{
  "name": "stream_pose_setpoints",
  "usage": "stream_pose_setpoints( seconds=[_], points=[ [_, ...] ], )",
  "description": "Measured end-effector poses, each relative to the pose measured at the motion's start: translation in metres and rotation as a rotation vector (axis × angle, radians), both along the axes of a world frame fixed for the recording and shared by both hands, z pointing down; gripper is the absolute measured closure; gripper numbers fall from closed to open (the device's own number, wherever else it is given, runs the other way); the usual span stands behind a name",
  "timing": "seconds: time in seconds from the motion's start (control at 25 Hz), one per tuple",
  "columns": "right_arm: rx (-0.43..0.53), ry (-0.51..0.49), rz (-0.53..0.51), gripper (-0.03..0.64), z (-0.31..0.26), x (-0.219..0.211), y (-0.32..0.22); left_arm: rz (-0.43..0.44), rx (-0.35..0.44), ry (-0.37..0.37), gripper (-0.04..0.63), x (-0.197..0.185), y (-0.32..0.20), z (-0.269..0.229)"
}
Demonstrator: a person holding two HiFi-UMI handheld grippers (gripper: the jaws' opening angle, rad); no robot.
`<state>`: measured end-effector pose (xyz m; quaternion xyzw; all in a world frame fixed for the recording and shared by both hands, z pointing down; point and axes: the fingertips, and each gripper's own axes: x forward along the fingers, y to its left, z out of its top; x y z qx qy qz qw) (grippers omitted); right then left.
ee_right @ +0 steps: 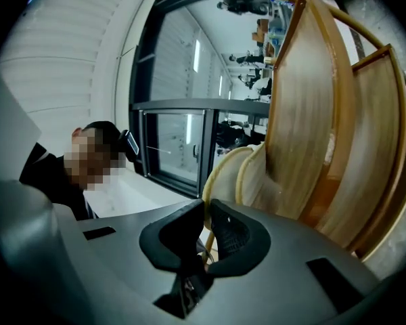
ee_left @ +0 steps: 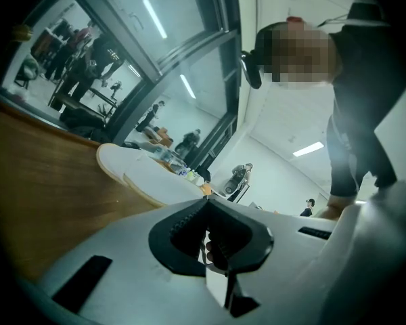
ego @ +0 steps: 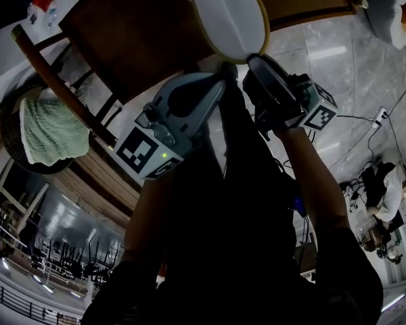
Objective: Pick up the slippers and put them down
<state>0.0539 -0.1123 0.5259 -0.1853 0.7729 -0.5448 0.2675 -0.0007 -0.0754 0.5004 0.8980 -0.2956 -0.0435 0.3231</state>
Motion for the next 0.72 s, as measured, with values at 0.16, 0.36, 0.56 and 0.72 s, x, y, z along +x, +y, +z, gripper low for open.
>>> stream_pose_setpoints(
  seconds=[0.16,0.36,0.56,0.72],
  points=[
    [-0.041,0.014,0.018,0.571,0.014,0.007,0.002,0.006,-0.014,0.008,0.583,0.007,0.003,0.011],
    [-0.09,0.038,0.019,0.571,0.036,0.0,0.005,0.01,-0.021,0.013,0.583,0.003,0.005,0.023],
    [-0.075,0.035,-0.005,0.571,0.05,-0.009,0.004,-0.003,-0.037,0.038,0.583,-0.001,0.007,0.032],
    [-0.122,0.042,0.005,0.571,0.065,-0.009,0.006,-0.004,-0.045,0.044,0.583,0.0,0.01,0.037]
  ],
)
